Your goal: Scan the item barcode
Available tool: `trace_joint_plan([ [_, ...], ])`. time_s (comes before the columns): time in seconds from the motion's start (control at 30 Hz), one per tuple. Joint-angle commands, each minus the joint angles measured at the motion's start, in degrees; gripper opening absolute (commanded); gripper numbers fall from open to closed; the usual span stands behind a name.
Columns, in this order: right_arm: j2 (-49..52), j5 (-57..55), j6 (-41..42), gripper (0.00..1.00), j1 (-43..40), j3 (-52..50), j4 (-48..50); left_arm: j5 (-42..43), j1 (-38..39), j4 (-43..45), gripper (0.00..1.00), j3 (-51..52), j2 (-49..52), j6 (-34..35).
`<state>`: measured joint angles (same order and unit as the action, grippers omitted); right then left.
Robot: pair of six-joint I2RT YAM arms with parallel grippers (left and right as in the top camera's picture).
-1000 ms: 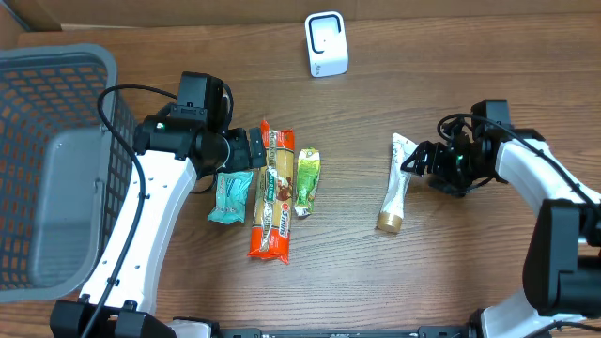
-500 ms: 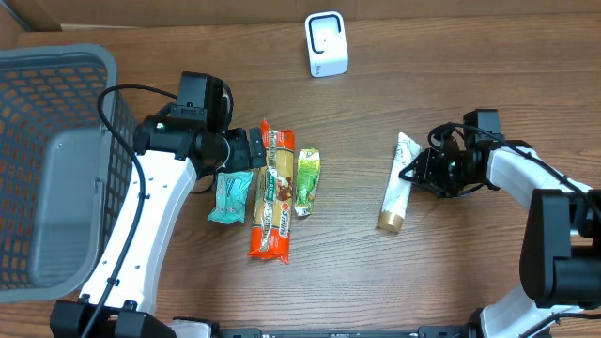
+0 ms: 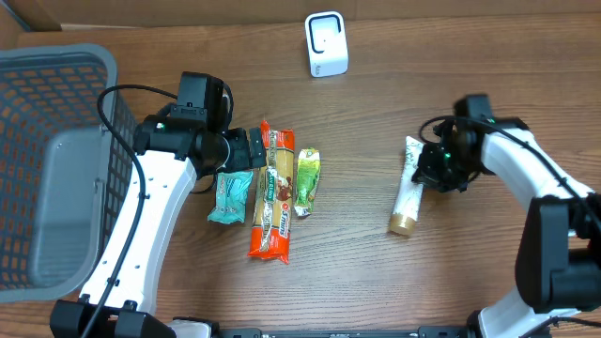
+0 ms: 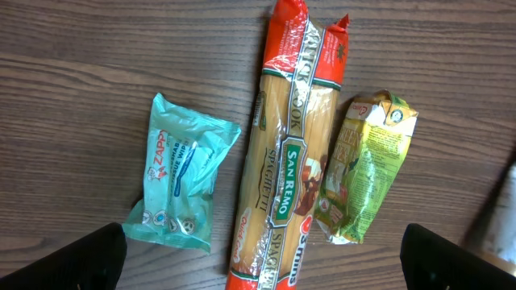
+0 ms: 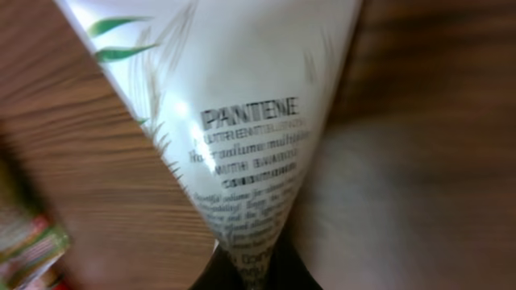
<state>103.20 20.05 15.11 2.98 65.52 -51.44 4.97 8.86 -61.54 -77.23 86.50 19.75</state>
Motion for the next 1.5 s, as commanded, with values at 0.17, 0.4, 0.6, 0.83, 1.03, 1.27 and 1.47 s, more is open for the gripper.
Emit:
trace_joint_plan([
  [0.17,-2.6,-35.3,35.2,0.17,17.1,6.8,-10.9,0.6,-0.4,0.0,1.0,-0.3,0.4,-0.5],
  [0.4,-1.4,-30.4,36.0,0.83,20.7,7.0,-8.5,0.6,-0.4,0.1,1.0,-0.3,0.4,-0.5],
  [0.6,-3.7,-30.2,35.1,0.81,18.0,8.6,-14.1,0.6,-0.4,0.0,0.99,-0.3,0.4,-0.5],
  [0.83,-7.6,-25.7,24.7,0.7,11.0,10.6,-23.8,0.6,-0.4,0.0,1.0,-0.3,0.4,-0.5],
  [1.03,-7.0,-25.4,23.4,0.63,10.7,3.4,-23.6,0.6,-0.4,0.0,1.0,-0.3,0.4,-0.5],
  [1.27,-7.0,-24.4,23.3,0.61,16.0,-3.0,-20.8,0.6,-0.4,0.0,0.99,-0.3,0.4,-0.5],
  [1.47,-7.0,-16.4,20.4,0.61,22.1,-3.0,-14.7,0.6,-0.4,0.1,1.0,-0.3,0.4,-0.5],
])
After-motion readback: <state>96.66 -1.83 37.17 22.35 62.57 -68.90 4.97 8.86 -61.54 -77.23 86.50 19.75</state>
